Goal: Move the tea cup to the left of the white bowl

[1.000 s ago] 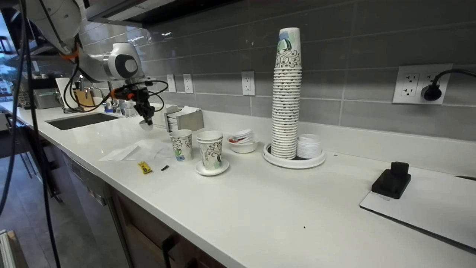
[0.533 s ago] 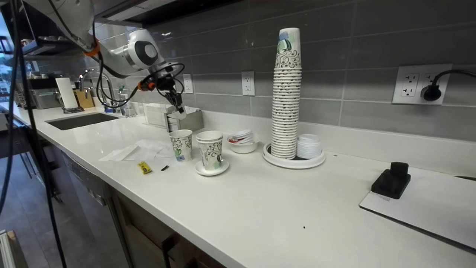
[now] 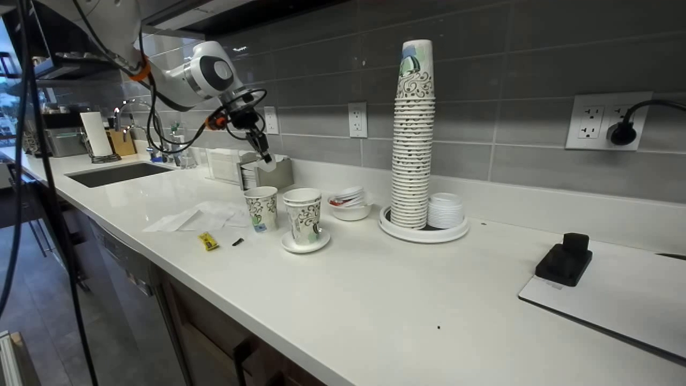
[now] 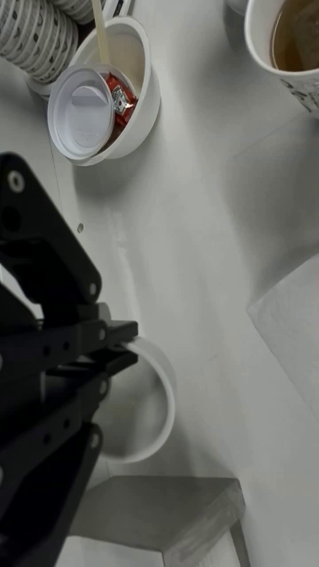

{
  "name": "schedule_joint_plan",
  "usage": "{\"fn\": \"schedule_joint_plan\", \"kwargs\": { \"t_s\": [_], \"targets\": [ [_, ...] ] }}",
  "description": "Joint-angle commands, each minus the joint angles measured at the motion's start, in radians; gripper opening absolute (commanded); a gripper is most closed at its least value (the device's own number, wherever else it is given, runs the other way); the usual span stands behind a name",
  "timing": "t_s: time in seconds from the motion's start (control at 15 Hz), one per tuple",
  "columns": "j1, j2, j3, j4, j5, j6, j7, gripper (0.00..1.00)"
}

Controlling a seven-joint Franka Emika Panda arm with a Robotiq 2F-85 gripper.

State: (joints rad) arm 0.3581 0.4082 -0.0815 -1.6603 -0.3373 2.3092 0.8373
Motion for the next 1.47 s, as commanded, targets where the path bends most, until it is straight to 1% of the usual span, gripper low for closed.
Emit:
{"fn": "schedule_joint_plan", "kwargs": {
  "t_s": [0.0,0.07,0.27,0.4,0.53,0.73,0.87,1.2,1.4],
  "targets": [
    [-0.078,0.079,0.019,0.137,0.062,-0.063,-0.018,0.02],
    [-0.097,0.099,0.021,0.163,0.081,-0.071,-0.028,0.02],
    [-0.133,0.162,-0.003,0.244,0.091,-0.130,-0.006,0.02],
    [-0.165,0.198,-0.001,0.280,0.124,-0.165,-0.013,0.02],
    [-0.191,0.228,0.008,0.306,0.171,-0.190,-0.023,0.02],
    [-0.234,0.260,0.032,0.338,0.274,-0.225,-0.049,0.02],
    [-0.252,0.278,0.037,0.360,0.327,-0.246,-0.055,0.02],
    [-0.285,0.305,0.033,0.400,0.395,-0.287,-0.066,0.02],
    [-0.306,0.316,0.042,0.404,0.445,-0.280,-0.073,0.02]
  ]
}}
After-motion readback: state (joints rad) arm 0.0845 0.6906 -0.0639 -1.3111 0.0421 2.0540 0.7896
